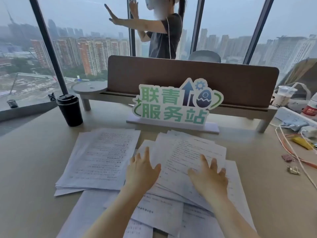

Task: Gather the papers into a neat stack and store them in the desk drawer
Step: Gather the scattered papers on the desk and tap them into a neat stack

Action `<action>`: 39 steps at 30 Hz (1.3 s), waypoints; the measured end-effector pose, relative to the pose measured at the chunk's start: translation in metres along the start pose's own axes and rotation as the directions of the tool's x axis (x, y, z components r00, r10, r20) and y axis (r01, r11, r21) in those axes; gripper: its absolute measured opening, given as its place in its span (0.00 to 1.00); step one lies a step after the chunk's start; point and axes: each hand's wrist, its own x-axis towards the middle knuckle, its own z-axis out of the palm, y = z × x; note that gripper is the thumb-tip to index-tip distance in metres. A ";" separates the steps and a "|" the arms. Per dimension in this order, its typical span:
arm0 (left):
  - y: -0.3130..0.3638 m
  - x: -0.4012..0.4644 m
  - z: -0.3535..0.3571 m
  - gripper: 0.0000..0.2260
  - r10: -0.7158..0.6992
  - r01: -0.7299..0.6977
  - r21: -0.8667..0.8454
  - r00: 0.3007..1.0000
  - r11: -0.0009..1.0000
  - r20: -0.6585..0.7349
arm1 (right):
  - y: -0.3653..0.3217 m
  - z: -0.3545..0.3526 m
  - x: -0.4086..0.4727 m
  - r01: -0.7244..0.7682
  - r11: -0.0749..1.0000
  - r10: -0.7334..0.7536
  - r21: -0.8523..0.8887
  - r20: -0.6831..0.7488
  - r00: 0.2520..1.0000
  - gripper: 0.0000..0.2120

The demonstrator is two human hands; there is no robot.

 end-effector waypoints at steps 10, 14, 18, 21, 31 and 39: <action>0.008 -0.013 0.008 0.37 -0.120 0.138 -0.227 0.988 0.964 0.094 | 0.015 0.013 -0.020 0.037 0.996 -0.039 0.080 0.022 0.999 0.35; 0.009 -0.020 0.006 0.31 -0.115 0.149 -0.390 0.987 0.909 0.108 | 0.013 0.011 -0.029 0.157 0.974 -0.172 0.163 0.079 0.982 0.34; -0.004 -0.024 -0.004 0.27 -0.069 0.076 -0.292 0.997 0.953 0.035 | 0.025 -0.011 -0.034 0.095 0.952 -0.089 0.292 -0.035 0.995 0.29; -0.022 -0.027 -0.010 0.25 -0.062 0.063 -0.110 0.998 0.992 0.007 | 0.042 -0.027 -0.035 -0.132 0.982 0.142 0.136 -0.062 0.988 0.33; -0.032 -0.048 0.006 0.23 -0.024 0.024 0.006 0.999 1.000 0.025 | 0.034 -0.042 -0.049 -0.220 0.815 0.261 0.536 0.001 0.965 0.26; -0.029 -0.064 0.009 0.15 0.031 -0.030 -0.031 0.999 0.999 0.034 | 0.036 -0.034 -0.041 -0.286 0.673 0.220 0.682 0.185 0.958 0.18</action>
